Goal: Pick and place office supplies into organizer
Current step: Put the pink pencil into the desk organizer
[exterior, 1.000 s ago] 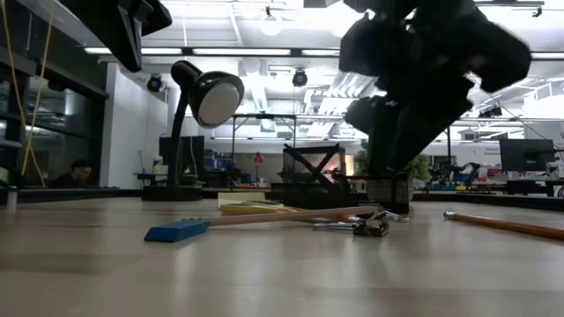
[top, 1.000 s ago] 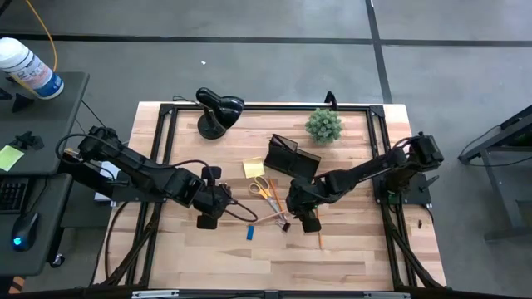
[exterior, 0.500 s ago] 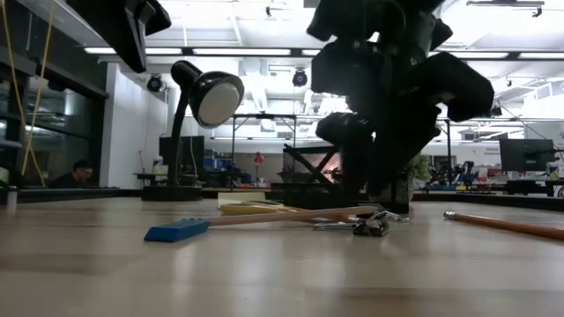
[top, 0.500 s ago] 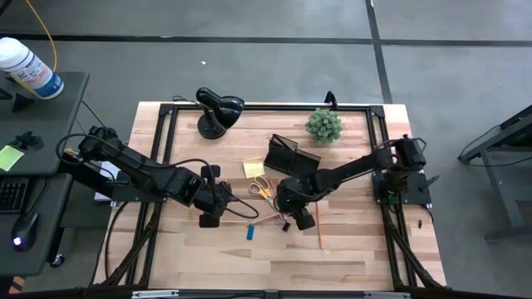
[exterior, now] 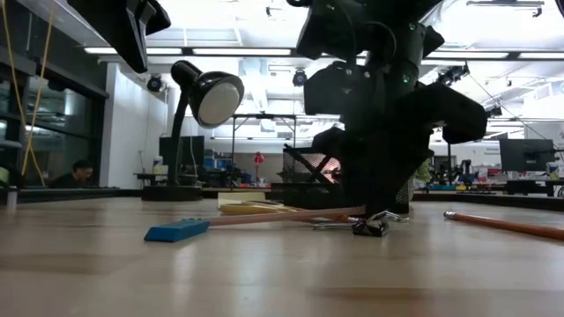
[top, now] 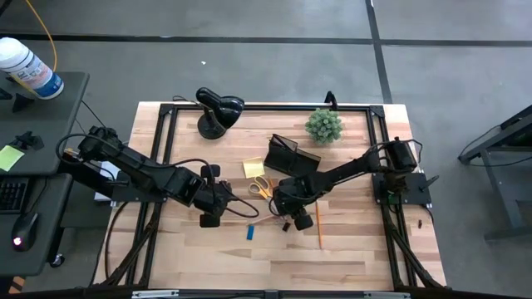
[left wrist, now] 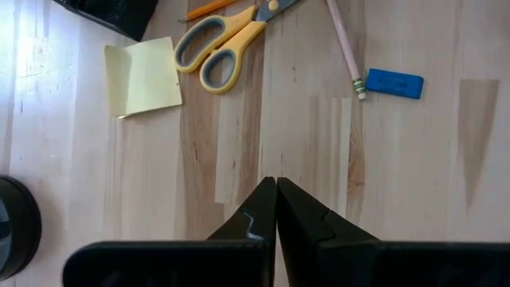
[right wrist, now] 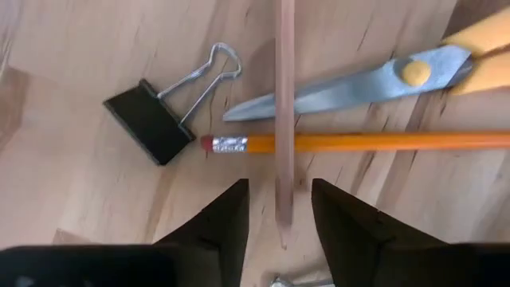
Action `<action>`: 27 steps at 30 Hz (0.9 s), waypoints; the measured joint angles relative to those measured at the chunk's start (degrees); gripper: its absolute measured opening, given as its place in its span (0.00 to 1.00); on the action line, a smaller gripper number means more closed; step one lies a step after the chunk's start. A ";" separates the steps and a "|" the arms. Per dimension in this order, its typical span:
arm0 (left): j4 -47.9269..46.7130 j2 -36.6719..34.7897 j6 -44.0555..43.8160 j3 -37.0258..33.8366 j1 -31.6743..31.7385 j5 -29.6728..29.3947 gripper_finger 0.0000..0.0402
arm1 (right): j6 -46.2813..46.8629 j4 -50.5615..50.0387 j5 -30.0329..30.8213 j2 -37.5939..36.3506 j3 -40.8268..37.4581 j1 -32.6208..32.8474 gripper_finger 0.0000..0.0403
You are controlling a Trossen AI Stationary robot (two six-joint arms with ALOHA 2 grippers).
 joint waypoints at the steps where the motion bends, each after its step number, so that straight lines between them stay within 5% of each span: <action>1: 0.00 0.00 0.00 0.00 0.00 0.00 0.01 | 0.01 -0.15 -0.56 0.00 0.00 0.00 0.32; 10: 0.00 0.00 0.00 0.00 0.00 -0.42 0.01 | 0.50 -0.12 -1.59 -0.04 0.00 0.00 0.04; 27: -5.56 -0.02 -4.64 0.00 -3.08 -1.83 0.01 | 12.16 -12.55 5.29 -8.79 -0.09 -0.41 0.03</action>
